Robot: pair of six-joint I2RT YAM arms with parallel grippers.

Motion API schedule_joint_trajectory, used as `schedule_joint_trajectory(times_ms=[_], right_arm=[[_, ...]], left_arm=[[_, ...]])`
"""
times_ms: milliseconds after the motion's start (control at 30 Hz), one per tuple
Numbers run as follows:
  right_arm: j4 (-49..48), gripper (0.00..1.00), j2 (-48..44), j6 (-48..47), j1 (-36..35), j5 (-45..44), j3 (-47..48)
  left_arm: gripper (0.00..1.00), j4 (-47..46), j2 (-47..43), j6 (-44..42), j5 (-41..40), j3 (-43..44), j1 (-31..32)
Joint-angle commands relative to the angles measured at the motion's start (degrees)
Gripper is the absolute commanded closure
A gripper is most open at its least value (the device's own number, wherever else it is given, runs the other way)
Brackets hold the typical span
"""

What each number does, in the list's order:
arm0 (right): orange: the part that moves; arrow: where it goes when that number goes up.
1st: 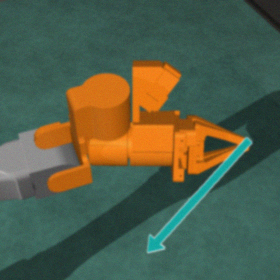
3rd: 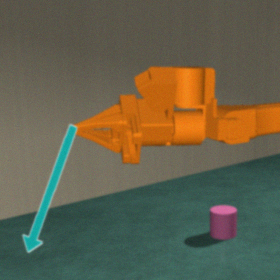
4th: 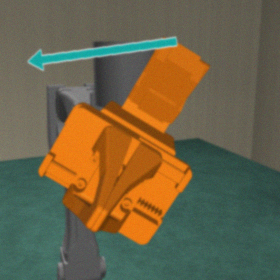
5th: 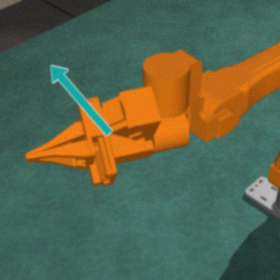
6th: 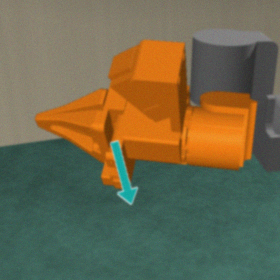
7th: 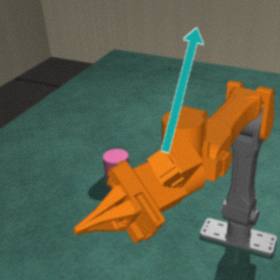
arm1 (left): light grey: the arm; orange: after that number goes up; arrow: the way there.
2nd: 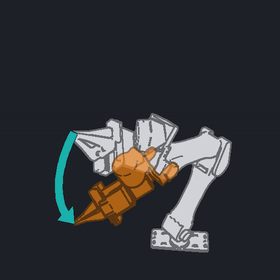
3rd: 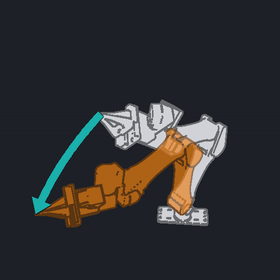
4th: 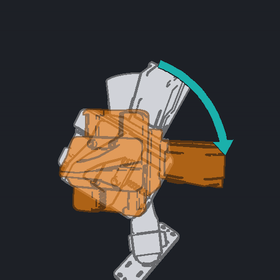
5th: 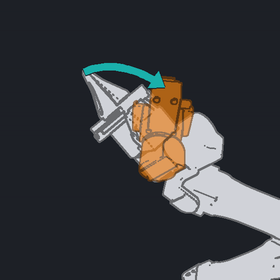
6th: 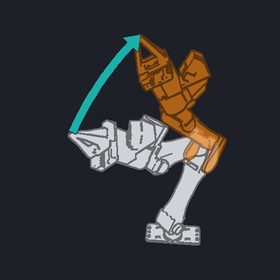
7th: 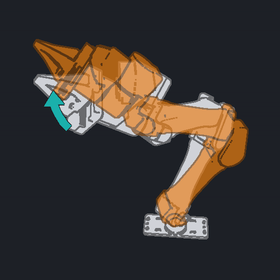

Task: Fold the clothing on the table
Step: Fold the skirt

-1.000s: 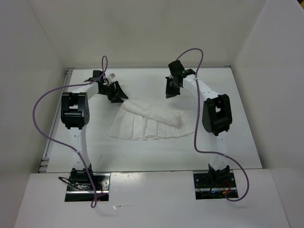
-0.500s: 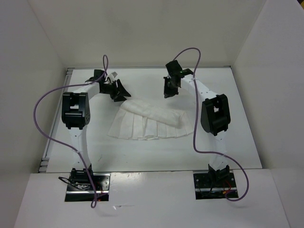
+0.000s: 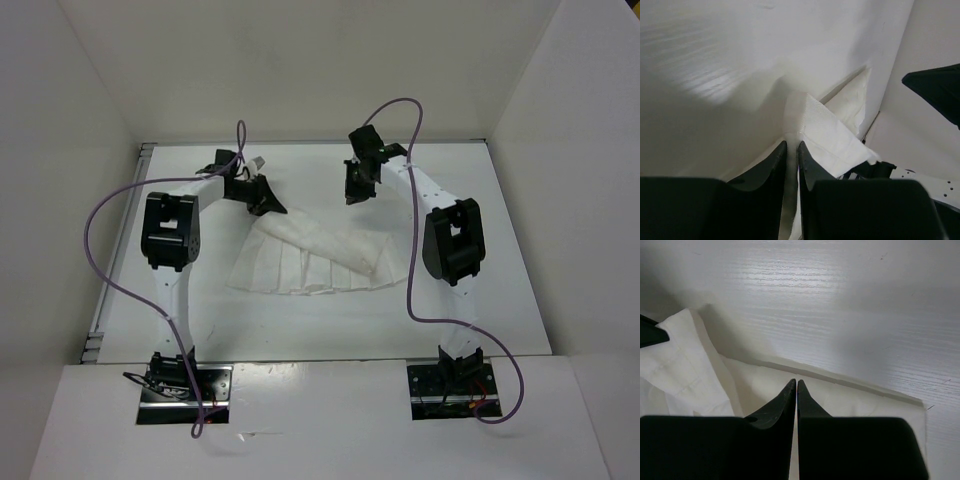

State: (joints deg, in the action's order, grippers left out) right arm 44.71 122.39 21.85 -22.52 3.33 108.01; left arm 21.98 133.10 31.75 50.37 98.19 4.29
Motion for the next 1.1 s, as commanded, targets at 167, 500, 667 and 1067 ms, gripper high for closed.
schedule_joint_trajectory(times_ms=[167, 500, 667, 1067], right_arm=[[-0.93, 0.93, -3.38, -1.37, -0.50, -1.31, -2.52], [-1.99, 0.92, -5.67, -3.03, -0.50, 2.54, -5.00], [-1.99, 0.92, -5.14, -3.04, -2.34, 8.70, -3.07], [0.29, 0.73, -15.85, 0.56, -1.57, -6.66, -14.92]], left_arm=[[0.78, 0.00, -17.07, -3.27, 2.72, -3.51, 3.17], [0.47, 5.70, -38.24, -9.41, -5.71, -32.86, 5.99], [0.46, 10.36, -39.49, -12.58, -11.60, -34.65, 5.99], [0.46, 15.39, -43.27, -15.49, -14.35, -34.20, 5.99]])
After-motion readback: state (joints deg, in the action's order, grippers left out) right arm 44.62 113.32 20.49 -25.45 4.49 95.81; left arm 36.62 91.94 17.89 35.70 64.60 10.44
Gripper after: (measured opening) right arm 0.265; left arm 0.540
